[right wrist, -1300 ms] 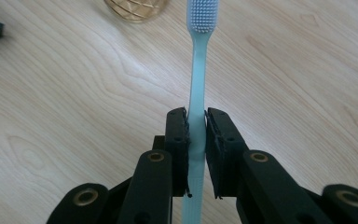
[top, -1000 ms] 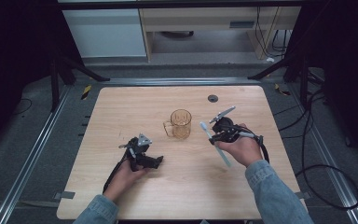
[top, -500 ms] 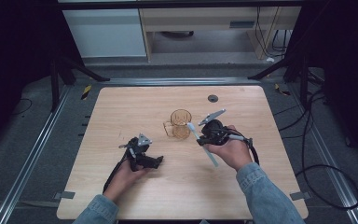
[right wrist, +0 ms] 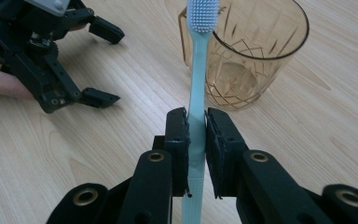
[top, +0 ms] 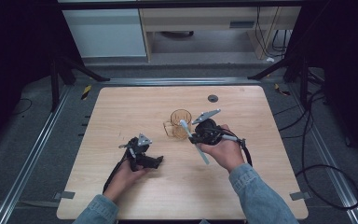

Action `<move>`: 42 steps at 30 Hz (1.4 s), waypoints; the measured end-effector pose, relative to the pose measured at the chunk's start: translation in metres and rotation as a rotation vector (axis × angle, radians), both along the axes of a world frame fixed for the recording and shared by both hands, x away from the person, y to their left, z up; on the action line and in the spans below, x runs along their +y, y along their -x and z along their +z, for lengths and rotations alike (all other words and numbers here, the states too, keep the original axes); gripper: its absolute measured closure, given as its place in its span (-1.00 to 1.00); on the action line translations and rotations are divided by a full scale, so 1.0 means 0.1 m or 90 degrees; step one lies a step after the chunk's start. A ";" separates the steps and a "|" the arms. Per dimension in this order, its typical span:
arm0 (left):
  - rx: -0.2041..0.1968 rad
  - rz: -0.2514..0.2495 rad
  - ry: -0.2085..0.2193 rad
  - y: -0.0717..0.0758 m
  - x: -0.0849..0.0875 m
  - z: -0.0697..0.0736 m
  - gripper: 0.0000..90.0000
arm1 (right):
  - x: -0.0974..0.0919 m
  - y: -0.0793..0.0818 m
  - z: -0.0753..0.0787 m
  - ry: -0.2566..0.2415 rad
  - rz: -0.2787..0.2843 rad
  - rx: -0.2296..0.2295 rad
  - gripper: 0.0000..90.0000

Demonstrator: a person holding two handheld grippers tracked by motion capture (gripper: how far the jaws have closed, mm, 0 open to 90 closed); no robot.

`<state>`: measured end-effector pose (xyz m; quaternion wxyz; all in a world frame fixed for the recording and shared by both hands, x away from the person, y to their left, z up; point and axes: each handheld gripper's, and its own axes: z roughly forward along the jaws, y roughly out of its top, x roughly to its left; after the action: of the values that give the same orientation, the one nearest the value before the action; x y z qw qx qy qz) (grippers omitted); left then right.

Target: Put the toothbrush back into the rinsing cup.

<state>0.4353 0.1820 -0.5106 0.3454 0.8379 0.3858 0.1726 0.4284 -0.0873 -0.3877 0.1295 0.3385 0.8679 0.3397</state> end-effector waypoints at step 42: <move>0.000 0.002 0.001 0.01 0.00 0.00 -1.00 | 0.48 0.02 0.02 -0.091 -0.008 -0.063 0.76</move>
<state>0.4347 0.1823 -0.5107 0.3458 0.8370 0.3872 0.1729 0.4269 -0.0395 -0.3855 0.1495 0.3351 0.8319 0.4164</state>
